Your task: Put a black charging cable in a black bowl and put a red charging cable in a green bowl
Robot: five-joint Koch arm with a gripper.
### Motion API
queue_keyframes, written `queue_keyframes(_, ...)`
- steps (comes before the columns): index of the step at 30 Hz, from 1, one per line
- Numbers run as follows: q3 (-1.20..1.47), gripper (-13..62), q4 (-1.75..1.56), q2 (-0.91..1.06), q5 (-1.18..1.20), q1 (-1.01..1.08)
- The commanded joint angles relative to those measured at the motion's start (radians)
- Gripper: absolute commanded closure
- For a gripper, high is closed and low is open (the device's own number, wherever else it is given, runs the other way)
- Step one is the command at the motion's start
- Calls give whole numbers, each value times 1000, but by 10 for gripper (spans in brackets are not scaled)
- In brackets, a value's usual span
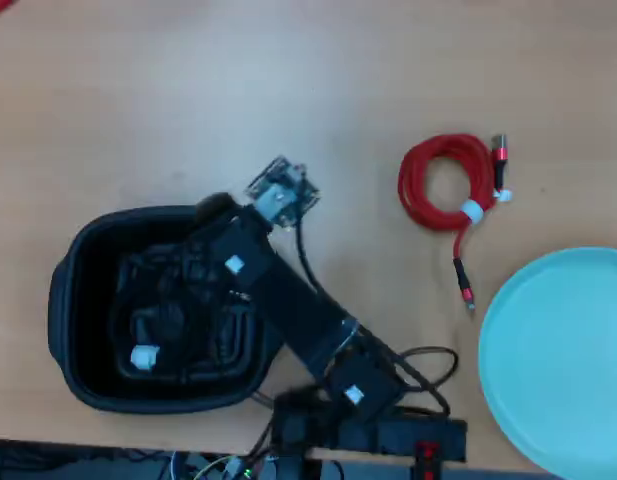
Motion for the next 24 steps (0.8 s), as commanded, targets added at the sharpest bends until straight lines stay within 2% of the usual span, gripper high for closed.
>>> queue_keyframes(1, -104, 202, 0, 49, -67, 127)
queue_keyframes(6, -80, 202, 6, 40, -92, 399)
queue_keyframes(14, 123, 199, -9, 38, -86, 825)
queue_keyframes(24, 160, 192, -43, -14, -83, 1100)
